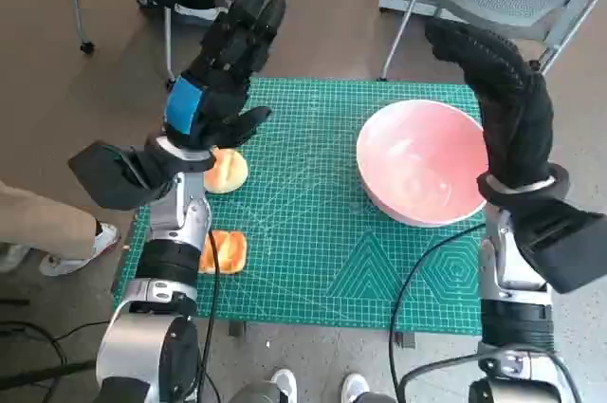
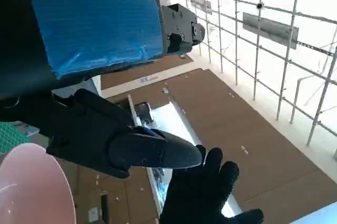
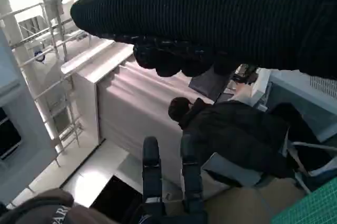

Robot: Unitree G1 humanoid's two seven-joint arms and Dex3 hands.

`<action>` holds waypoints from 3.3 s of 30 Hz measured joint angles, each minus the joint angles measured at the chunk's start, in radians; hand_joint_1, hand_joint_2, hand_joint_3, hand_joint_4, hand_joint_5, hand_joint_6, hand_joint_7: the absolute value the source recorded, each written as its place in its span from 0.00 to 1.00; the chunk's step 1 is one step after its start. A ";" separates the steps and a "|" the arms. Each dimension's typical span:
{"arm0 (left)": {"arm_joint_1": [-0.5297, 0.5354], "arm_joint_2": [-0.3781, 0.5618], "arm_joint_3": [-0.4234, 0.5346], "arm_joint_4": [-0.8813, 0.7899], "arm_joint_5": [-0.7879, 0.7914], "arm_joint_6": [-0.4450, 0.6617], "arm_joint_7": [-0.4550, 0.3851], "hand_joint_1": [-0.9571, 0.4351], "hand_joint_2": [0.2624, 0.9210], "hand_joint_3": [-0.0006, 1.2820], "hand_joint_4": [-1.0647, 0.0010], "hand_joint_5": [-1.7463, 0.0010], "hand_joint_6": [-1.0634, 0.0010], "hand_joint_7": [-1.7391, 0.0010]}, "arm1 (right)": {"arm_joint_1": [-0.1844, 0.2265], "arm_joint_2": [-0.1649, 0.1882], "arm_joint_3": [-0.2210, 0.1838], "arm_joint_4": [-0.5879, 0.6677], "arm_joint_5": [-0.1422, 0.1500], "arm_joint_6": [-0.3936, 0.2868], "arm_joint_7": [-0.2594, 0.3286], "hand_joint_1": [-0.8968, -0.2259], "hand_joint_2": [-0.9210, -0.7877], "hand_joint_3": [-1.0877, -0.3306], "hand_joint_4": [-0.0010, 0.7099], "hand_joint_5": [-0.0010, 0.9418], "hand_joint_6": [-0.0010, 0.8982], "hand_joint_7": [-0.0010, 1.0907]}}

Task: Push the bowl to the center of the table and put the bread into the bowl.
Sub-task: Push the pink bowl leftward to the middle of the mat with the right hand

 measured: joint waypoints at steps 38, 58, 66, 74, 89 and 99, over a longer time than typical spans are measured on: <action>0.022 -0.001 -0.007 -0.028 -0.002 0.020 -0.004 0.19 1.00 0.21 0.99 1.00 0.85 1.00 | 0.012 0.000 0.003 -0.021 0.022 0.017 0.008 0.28 0.00 0.37 0.27 0.00 0.06 0.40; 0.050 -0.001 -0.005 -0.049 -0.008 0.021 -0.014 0.19 1.00 0.21 0.99 1.00 0.85 1.00 | -0.060 -0.125 -0.140 0.389 0.034 -0.114 0.010 0.29 0.00 0.37 0.24 0.00 0.04 0.37; 0.055 0.000 -0.004 -0.052 -0.010 0.021 -0.021 0.19 1.00 0.22 0.98 1.00 0.85 1.00 | -0.130 -0.169 -0.176 0.634 0.008 -0.132 -0.073 0.26 0.00 0.37 0.23 0.00 0.05 0.36; 0.061 0.000 -0.003 -0.058 -0.012 0.023 -0.022 0.19 1.00 0.22 0.98 1.00 0.86 1.00 | -0.161 -0.178 -0.180 0.768 -0.021 -0.119 -0.117 0.26 0.00 0.36 0.22 0.00 0.06 0.33; 0.076 0.011 0.008 -0.071 -0.017 0.027 -0.022 0.19 1.00 0.22 0.98 1.00 0.86 1.00 | -0.174 -0.206 -0.197 0.885 -0.021 -0.019 -0.115 0.36 0.00 0.30 0.21 0.00 0.10 0.26; 0.092 0.013 0.010 -0.097 -0.017 0.038 -0.016 0.19 1.00 0.22 0.98 1.00 0.87 1.00 | -0.166 -0.208 -0.198 0.925 -0.024 0.067 -0.144 0.43 0.00 0.23 0.22 0.00 0.15 0.19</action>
